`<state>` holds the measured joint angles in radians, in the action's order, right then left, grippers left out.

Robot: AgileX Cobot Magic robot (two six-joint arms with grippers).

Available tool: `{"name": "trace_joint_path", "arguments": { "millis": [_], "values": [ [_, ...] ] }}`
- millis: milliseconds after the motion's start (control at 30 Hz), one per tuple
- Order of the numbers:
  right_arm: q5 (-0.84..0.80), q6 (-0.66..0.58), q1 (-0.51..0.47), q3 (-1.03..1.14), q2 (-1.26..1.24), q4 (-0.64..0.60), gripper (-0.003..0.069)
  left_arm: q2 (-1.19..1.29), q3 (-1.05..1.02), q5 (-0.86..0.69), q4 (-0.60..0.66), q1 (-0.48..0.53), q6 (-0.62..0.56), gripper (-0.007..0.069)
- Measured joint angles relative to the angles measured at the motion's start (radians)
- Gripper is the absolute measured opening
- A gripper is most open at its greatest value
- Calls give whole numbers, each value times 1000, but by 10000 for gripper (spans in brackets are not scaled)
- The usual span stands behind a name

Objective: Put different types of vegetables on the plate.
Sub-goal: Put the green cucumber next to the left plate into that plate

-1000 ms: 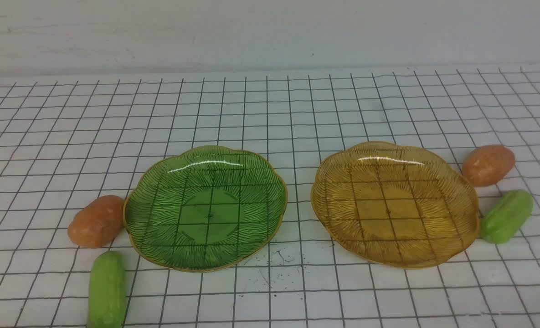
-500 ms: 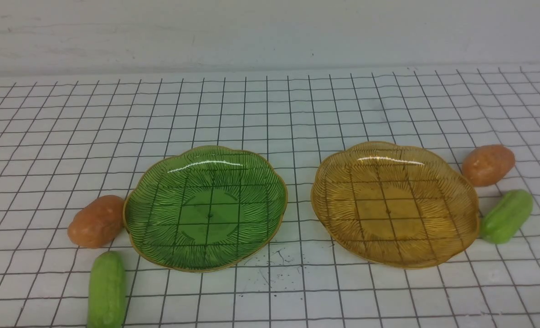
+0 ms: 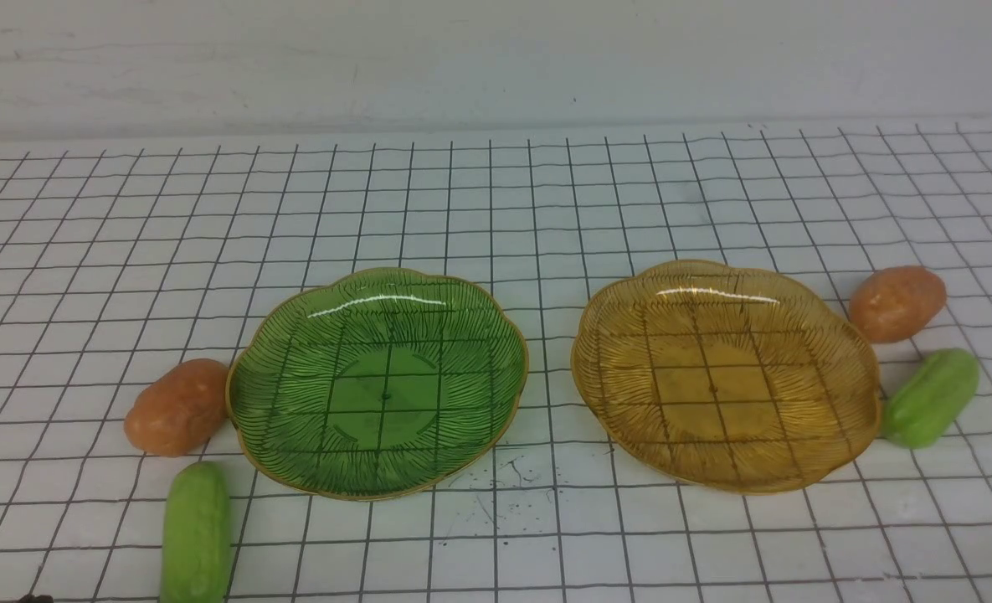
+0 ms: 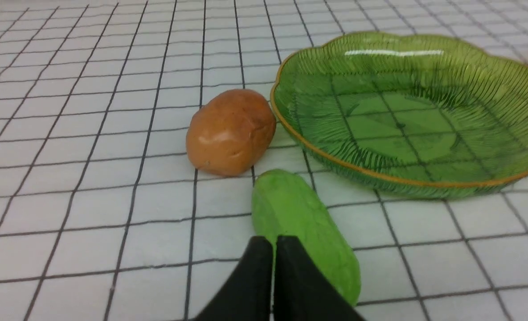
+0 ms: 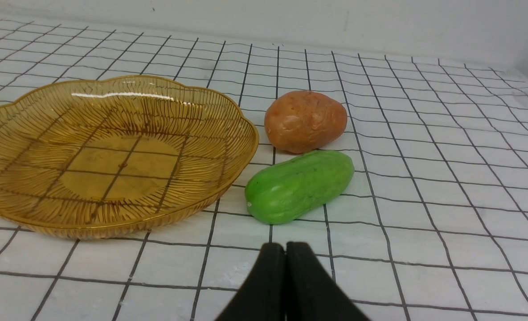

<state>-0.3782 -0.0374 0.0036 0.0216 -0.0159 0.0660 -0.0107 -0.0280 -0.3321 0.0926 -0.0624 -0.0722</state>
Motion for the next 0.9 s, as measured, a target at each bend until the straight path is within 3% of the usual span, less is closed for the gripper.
{"name": "trace_joint_path", "arguments": {
  "millis": [200, 500, 767, 867, 900],
  "values": [
    [0, 0, 0, 0, 0, 0, -15, 0, 0, 84, 188, 0, 1, -8],
    [0, 0, 0, 0, 0, 0, -15, 0, 0, 166, 710, 0, -2, -8],
    [21, 5, 0, 1, 0, -18, -15, 0, -1, 252, 811, 0, -46, -8],
    [110, 53, 0, 8, 0, -122, -15, 0, -1, 342, 853, 0, -38, -8],
    [199, 100, 0, 8, 0, -213, -15, 0, -1, 429, 889, 0, -35, -8]
  ]
}}
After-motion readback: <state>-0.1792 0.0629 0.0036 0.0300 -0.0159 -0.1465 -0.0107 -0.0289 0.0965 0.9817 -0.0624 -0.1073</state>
